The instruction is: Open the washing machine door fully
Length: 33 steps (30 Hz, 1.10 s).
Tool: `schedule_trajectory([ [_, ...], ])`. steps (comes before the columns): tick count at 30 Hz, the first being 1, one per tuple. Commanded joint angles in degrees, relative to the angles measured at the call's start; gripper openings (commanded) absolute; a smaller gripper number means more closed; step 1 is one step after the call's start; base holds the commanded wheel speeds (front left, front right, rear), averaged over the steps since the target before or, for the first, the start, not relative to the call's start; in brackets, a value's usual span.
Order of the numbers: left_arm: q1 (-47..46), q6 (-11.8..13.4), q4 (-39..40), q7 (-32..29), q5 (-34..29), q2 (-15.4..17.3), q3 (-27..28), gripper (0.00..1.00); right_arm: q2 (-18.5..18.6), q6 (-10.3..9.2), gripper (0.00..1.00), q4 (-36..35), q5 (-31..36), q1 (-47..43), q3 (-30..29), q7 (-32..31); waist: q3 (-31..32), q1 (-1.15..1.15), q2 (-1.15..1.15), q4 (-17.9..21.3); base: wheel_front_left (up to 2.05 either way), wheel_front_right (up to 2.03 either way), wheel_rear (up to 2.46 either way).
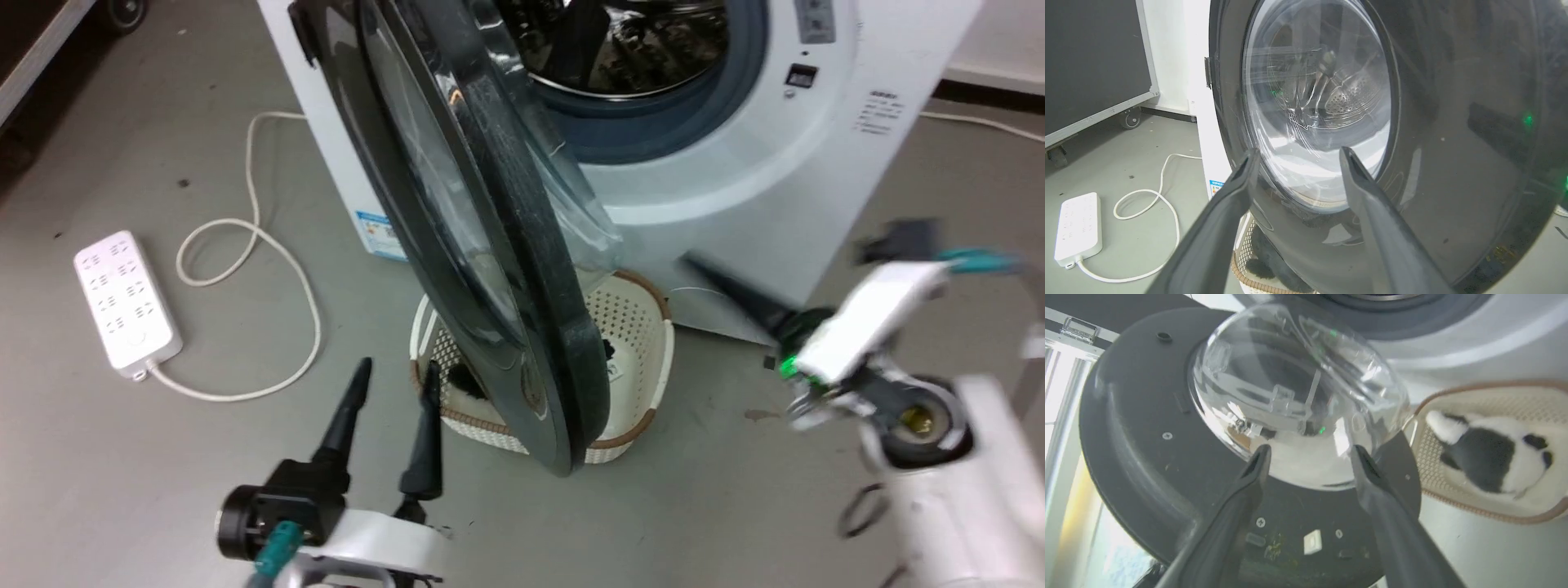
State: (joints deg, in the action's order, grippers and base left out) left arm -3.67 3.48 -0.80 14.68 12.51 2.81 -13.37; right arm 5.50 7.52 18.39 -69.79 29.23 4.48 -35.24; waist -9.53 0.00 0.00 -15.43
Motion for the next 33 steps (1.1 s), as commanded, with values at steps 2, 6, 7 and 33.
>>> schedule_trajectory([
  [2, 0.22, -0.62, -0.12, 0.32, 0.88, 0.08, 1.32, 1.00, 2.86, -0.03, 1.00, -3.59, 4.57, -1.87, -0.27, 5.02, 1.14, 0.00, 0.00, 1.31, 0.00, 0.00, 0.00],
  [6, 0.15, -1.67, -1.37, 0.32, 2.34, 0.07, 3.58, 1.00, 9.67, -0.03, 1.00, -11.07, 16.96, -4.76, 2.26, 18.55, 2.68, 0.00, 0.00, 3.57, 0.00, 0.00, 0.00],
  [7, 0.05, -1.94, -1.67, 0.32, 2.59, 0.07, 4.14, 1.00, 11.75, -0.03, 1.00, -12.51, 20.92, -5.56, 3.32, 22.65, 3.07, 0.00, 0.00, 4.16, 0.00, 0.00, 0.00],
  [33, 5.26, -4.65, -5.23, 0.32, -3.12, 0.40, 9.87, 1.00, -2.43, -0.03, 1.00, -18.02, 67.34, -33.99, -5.54, 50.12, 6.79, 0.00, 0.00, 14.68, 0.00, 0.00, 0.00],
])
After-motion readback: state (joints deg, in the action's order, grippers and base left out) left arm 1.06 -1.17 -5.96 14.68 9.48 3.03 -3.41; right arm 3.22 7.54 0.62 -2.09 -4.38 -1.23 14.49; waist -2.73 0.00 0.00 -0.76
